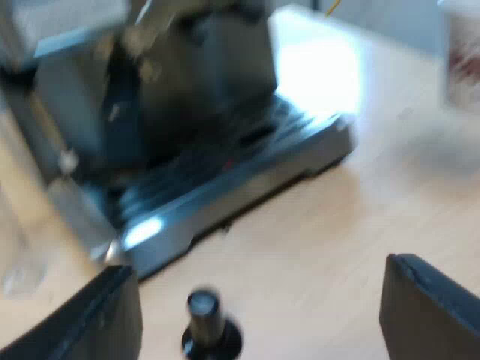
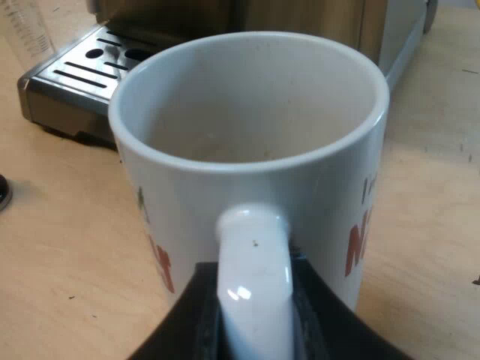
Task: Place mug into machine
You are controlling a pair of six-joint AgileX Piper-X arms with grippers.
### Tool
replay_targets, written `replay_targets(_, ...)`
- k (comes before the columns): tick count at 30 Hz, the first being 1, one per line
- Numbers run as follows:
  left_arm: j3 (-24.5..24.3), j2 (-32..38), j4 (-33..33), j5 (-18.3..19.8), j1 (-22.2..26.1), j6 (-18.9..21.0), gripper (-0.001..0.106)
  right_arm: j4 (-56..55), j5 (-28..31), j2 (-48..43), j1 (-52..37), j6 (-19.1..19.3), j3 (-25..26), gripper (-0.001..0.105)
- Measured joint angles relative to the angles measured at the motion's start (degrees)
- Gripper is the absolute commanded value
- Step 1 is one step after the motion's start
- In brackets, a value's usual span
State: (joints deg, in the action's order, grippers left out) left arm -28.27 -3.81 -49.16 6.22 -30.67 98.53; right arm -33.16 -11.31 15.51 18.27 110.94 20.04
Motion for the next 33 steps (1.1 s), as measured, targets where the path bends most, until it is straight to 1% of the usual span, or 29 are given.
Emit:
replay_targets(1, 0.6, 0.0, 0.0, -0.1, 0.0, 0.0, 0.067, 0.0, 0.0, 0.0, 0.0, 0.0, 0.0, 0.0)
replay_targets(3, 2.9, 0.0, 2.0, 0.0, 0.0, 1.8, 0.067, 0.0, 0.0, 0.0, 0.0, 0.0, 0.0, 0.0)
replay_targets(8, 3.3, 0.0, 6.6, 0.1, 0.0, 2.2, 0.067, 0.0, 0.0, 0.0, 0.0, 0.0, 0.0, 0.0)
replay_targets(13, 3.5, 0.0, 8.1, 2.8, 0.0, 2.2, 0.067, 0.0, 0.0, 0.0, 0.0, 0.0, 0.0, 0.0)
replay_targets(18, 6.4, -0.1, 10.7, 3.4, 0.0, 2.6, 0.067, 1.1, 0.0, 0.8, 0.0, 0.0, 0.0, 0.0)
replay_targets(22, 7.0, -0.1, 12.8, 3.4, 0.4, 3.8, 0.067, 3.9, 0.0, 3.8, 0.0, 0.0, 0.0, 0.0)
replay_targets(28, 7.3, -0.1, 13.9, 4.1, 5.3, 4.3, 0.067, 11.9, 0.0, 11.6, 0.0, 0.0, 0.0, 0.0)
replay_targets(32, 8.3, -0.8, 15.9, 9.8, 10.5, 4.3, 0.067, 17.2, -1.3, 16.8, 0.2, 0.0, 0.0, 0.0)
replay_targets(33, 8.2, -1.4, 16.4, 11.3, 12.0, 3.5, 0.067, 18.8, -1.3, 18.3, 0.9, 0.0, 0.0, 0.0)
